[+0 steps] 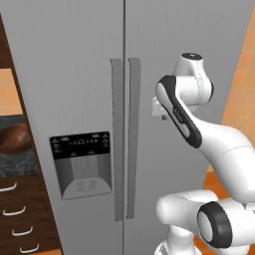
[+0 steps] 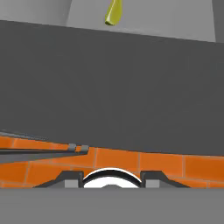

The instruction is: Grab a lemon wedge from the fridge and one ice cube from the ice bowl, and put them in the glass of lemonade.

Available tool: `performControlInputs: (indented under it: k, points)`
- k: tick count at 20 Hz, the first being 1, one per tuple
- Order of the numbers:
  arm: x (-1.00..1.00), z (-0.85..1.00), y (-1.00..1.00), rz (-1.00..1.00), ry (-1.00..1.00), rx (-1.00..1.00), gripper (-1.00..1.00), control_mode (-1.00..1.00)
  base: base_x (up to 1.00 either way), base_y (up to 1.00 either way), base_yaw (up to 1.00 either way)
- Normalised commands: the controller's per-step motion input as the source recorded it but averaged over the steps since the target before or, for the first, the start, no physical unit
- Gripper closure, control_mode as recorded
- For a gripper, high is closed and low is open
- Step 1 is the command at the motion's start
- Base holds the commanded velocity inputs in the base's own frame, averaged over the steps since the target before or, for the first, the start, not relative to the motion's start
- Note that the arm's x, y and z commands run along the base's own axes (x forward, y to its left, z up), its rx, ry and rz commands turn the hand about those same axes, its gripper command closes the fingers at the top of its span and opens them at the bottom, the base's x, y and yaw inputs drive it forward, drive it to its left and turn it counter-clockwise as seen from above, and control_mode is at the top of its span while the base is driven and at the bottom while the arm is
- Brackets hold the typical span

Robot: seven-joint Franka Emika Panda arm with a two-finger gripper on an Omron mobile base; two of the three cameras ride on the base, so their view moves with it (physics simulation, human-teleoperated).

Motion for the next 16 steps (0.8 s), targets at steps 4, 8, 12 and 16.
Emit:
performControlInputs:
  k: [4, 8, 12, 16]
  points:
    - [-0.43, -0.04, -0.12, -0.01, 0.0, 0.0, -1.0, -1.0, 0.0, 0.0, 0.0]
    - [-0.81, -0.42, -0.18, -0.01, 0.0, 0.0, -1.0, -1.0, 0.0, 0.0, 0.0]
    - [-0.67, -0.42, -0.1, -0.01, 0.02, 0.0, -1.0, -1.0, 0.0, 0.0, 0.0]
    - [-0.58, -0.61, -0.03, -0.01, 0.07, 0.0, -1.0, -1.0, 0.0, 0.0, 0.0]
